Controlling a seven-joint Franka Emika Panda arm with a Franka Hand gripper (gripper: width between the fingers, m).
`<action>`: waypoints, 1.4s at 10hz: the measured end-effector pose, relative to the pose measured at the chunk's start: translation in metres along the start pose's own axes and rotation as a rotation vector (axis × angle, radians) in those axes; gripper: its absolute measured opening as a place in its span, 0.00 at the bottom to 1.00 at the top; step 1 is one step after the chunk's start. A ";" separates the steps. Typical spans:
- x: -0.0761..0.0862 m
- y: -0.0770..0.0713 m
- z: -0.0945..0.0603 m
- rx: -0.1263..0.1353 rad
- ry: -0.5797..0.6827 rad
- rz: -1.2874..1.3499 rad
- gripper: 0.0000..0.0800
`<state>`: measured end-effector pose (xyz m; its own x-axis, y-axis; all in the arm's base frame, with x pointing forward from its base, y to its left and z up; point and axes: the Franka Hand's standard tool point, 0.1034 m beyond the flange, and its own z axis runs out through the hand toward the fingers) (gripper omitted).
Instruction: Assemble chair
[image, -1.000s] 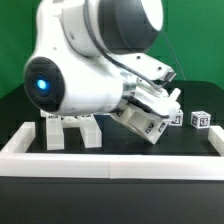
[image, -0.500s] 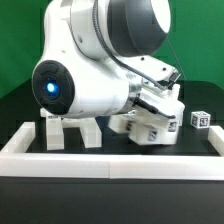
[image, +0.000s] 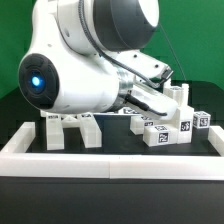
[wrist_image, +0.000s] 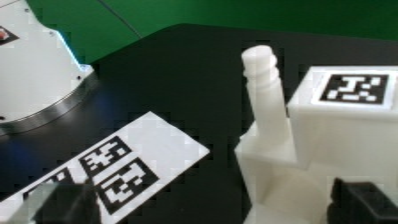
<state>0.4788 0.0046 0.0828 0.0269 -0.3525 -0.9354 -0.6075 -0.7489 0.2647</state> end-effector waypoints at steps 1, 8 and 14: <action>0.001 -0.002 -0.010 0.079 0.004 -0.016 0.81; 0.015 0.016 -0.026 0.431 -0.014 0.065 0.81; 0.022 0.015 -0.038 0.422 0.105 -0.016 0.81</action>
Offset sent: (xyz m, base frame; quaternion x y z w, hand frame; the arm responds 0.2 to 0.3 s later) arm 0.0078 -0.0102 0.0094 0.1291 -0.0296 0.0041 0.9912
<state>0.5004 -0.0364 0.0750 0.1062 -0.4146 -0.9038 -0.8773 -0.4670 0.1112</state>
